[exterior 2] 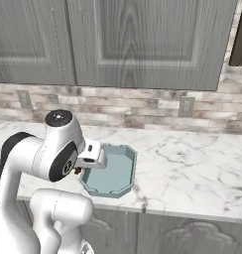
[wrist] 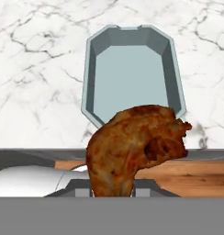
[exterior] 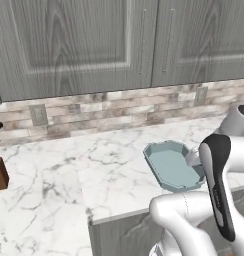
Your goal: Place one squash and one chicken drumstick in each tupperware on the nearby counter, to pack two identical lunches.
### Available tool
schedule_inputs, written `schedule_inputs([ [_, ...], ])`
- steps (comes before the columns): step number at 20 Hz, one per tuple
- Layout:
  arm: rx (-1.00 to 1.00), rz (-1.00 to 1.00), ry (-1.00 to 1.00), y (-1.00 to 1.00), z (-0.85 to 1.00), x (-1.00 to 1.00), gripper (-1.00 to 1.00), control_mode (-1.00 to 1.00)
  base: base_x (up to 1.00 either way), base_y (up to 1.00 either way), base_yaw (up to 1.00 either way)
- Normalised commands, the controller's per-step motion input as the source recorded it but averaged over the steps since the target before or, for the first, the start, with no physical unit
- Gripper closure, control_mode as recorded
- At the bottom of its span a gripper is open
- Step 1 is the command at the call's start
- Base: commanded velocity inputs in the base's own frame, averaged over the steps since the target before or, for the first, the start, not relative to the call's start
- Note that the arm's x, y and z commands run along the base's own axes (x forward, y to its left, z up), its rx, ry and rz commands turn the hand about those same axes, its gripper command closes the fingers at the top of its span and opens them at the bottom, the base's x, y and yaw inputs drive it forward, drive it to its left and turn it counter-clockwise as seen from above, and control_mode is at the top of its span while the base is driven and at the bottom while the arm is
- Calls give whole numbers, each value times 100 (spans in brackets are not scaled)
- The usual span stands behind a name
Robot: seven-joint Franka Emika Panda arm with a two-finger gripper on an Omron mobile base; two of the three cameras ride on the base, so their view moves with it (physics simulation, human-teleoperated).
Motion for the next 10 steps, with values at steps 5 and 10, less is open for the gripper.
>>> schedule_inputs([
  [5,0,-5,0,-6,-36,24,100,-100,0,0,0],
  [10,0,-6,0,0,-30,41,100,-100,0,0,0],
])
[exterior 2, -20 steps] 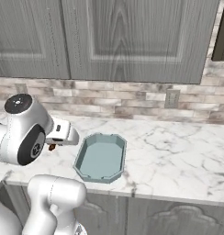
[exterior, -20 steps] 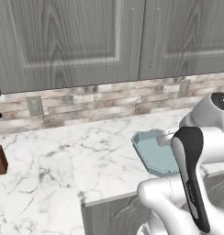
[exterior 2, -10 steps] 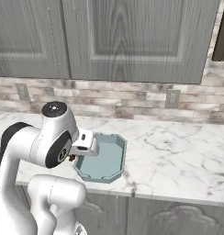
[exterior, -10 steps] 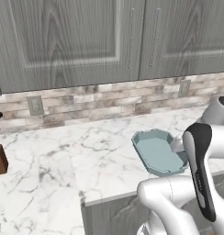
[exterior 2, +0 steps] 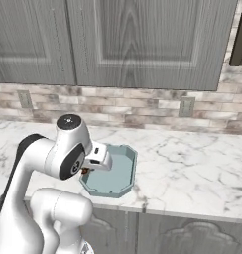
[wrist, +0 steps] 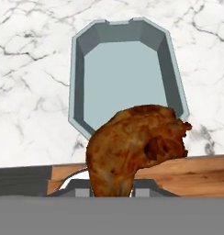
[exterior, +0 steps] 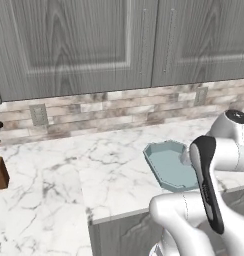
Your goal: Place one squash and one chicken drumstick in each tupperware on the nearby counter, to pack two identical lunches.
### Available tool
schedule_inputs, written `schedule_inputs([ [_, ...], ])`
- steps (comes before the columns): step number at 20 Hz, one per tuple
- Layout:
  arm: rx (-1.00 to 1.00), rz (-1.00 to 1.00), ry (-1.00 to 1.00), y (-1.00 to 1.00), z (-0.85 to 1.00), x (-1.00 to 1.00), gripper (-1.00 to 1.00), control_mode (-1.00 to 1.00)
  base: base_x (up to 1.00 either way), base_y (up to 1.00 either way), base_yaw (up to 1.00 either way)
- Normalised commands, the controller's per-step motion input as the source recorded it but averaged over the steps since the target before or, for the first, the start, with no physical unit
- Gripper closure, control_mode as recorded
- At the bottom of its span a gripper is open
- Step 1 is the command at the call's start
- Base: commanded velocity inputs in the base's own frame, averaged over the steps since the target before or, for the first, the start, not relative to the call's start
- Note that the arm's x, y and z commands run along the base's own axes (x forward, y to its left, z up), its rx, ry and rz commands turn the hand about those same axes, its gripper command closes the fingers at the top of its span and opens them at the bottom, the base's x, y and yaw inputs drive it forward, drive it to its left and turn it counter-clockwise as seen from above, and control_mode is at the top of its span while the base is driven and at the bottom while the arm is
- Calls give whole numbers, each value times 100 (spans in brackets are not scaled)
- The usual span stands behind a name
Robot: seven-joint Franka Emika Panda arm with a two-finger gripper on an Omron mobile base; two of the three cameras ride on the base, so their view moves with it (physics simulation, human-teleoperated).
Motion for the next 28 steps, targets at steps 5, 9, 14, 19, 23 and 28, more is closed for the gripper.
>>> schedule_inputs([
  [5,0,-5,0,-7,-22,38,100,-100,0,0,0],
  [9,0,-2,0,-8,-24,32,100,-100,0,0,0],
  [14,0,0,0,0,-28,34,100,-100,0,0,0],
  [19,0,0,0,0,-36,33,100,-100,0,0,0],
  [23,0,0,0,0,-38,33,100,-100,0,0,0],
  [28,0,0,0,0,-36,37,100,-100,0,0,0],
])
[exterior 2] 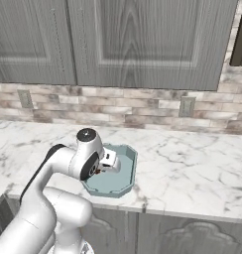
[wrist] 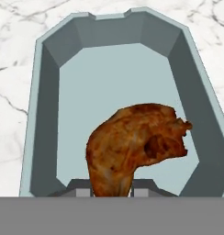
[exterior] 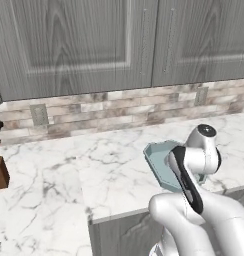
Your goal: Place one squash and one chicken drumstick in each tupperware on the nearby counter, to pack two identical lunches.
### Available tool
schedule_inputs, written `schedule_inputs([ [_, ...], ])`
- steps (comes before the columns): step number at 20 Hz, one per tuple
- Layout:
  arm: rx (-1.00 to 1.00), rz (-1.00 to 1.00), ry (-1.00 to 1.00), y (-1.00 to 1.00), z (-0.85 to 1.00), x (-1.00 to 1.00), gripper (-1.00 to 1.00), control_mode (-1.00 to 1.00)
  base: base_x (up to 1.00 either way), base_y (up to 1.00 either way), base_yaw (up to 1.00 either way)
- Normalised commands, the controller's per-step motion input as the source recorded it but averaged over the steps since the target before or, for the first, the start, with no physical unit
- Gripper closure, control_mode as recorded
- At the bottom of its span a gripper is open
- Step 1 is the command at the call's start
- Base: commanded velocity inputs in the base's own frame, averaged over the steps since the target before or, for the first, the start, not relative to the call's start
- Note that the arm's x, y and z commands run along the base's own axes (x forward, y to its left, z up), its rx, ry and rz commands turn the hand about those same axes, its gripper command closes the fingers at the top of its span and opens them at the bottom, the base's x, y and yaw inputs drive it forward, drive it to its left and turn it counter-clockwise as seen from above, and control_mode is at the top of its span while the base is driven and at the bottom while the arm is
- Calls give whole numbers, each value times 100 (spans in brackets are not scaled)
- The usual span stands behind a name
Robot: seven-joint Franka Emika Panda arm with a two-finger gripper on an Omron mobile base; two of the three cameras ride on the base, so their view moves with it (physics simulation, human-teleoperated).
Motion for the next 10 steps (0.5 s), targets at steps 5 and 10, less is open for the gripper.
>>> schedule_inputs([
  [5,0,0,0,0,-30,36,100,-100,0,0,0],
  [10,0,0,0,0,-31,36,-100,-100,0,0,0],
])
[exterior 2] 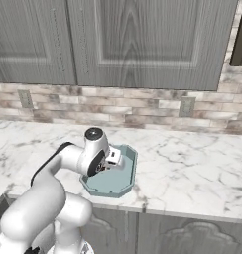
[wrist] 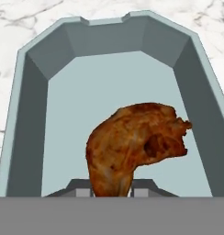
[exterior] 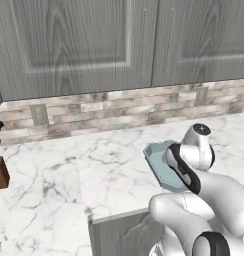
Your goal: Place one squash and one chicken drumstick in each tupperware on the nearby counter, to pack two identical lunches.
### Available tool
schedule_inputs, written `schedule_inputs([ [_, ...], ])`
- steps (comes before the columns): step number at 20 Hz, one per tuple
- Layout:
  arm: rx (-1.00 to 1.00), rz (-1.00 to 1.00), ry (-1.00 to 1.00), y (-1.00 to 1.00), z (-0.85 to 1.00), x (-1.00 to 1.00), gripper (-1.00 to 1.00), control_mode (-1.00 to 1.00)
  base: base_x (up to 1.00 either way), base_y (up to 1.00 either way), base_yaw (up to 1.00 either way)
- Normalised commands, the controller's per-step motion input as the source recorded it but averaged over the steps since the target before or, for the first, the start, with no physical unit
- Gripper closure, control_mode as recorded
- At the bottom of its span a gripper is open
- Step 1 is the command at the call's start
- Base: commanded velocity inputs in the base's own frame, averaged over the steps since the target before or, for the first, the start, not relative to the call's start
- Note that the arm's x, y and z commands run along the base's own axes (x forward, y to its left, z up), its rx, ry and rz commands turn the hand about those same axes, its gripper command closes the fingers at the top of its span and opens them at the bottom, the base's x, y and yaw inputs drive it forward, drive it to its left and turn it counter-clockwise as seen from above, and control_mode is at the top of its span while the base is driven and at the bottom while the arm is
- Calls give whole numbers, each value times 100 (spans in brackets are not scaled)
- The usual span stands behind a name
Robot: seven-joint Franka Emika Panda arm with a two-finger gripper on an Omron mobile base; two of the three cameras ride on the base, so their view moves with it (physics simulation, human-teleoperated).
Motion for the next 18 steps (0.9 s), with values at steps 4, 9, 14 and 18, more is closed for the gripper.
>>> schedule_inputs([
  [4,0,0,1,0,-53,8,-100,-100,0,0,0],
  [9,0,0,0,0,-51,0,-100,-100,0,0,0],
  [14,0,0,0,0,9,-1,-100,-100,0,0,0],
  [18,0,0,0,0,66,-47,-100,-100,0,0,0],
])
